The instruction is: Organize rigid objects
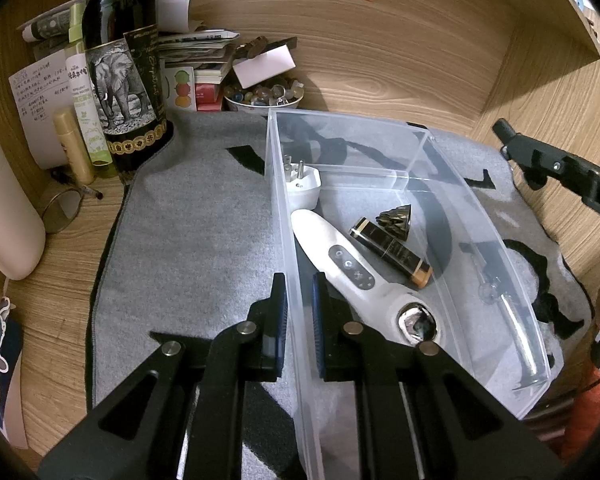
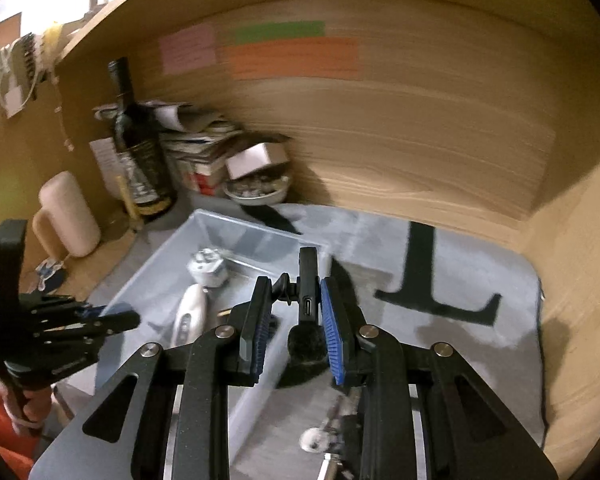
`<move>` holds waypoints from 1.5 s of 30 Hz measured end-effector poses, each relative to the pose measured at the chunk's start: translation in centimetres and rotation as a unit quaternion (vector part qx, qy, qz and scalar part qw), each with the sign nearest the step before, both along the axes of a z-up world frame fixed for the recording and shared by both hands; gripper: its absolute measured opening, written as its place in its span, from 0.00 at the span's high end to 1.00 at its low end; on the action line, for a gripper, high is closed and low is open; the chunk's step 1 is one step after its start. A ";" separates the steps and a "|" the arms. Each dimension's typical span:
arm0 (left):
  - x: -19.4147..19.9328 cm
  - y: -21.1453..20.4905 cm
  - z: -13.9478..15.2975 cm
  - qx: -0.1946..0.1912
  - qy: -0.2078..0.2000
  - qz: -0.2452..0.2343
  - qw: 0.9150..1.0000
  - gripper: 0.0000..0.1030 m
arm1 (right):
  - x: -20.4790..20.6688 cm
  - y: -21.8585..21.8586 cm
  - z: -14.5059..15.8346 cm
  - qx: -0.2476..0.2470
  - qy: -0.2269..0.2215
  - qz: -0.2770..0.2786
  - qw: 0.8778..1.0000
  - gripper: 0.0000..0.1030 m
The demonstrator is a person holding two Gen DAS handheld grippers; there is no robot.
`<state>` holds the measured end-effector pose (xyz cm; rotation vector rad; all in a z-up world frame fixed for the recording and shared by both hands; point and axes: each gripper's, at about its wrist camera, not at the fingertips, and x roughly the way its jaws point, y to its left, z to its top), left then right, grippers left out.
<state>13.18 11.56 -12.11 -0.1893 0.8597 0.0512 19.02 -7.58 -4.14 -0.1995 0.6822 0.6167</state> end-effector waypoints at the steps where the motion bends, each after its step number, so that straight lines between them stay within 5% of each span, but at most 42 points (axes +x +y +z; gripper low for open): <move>1: 0.0 0.0 0.0 0.000 0.000 0.000 1.000 0.89 | -0.1 0.6 -0.2 -0.001 0.003 0.008 1.000 0.78; 14: 0.1 0.1 0.0 -0.003 -0.001 -0.005 1.000 0.89 | -0.7 4.6 -5.2 -0.043 0.070 0.062 0.995 0.78; 24: 0.1 0.2 0.0 -0.005 -0.002 -0.006 1.000 0.89 | -0.9 5.0 -5.2 -0.048 0.071 0.067 0.994 0.74; 39: 0.0 0.1 -0.1 -0.003 -0.003 -0.006 1.000 0.89 | -0.1 -1.9 -0.4 -0.008 0.023 -0.030 0.999 0.68; 45: 0.0 0.1 -0.1 -0.001 -0.003 -0.006 1.000 0.89 | 0.0 -4.8 -1.6 -0.023 0.039 -0.073 0.996 0.68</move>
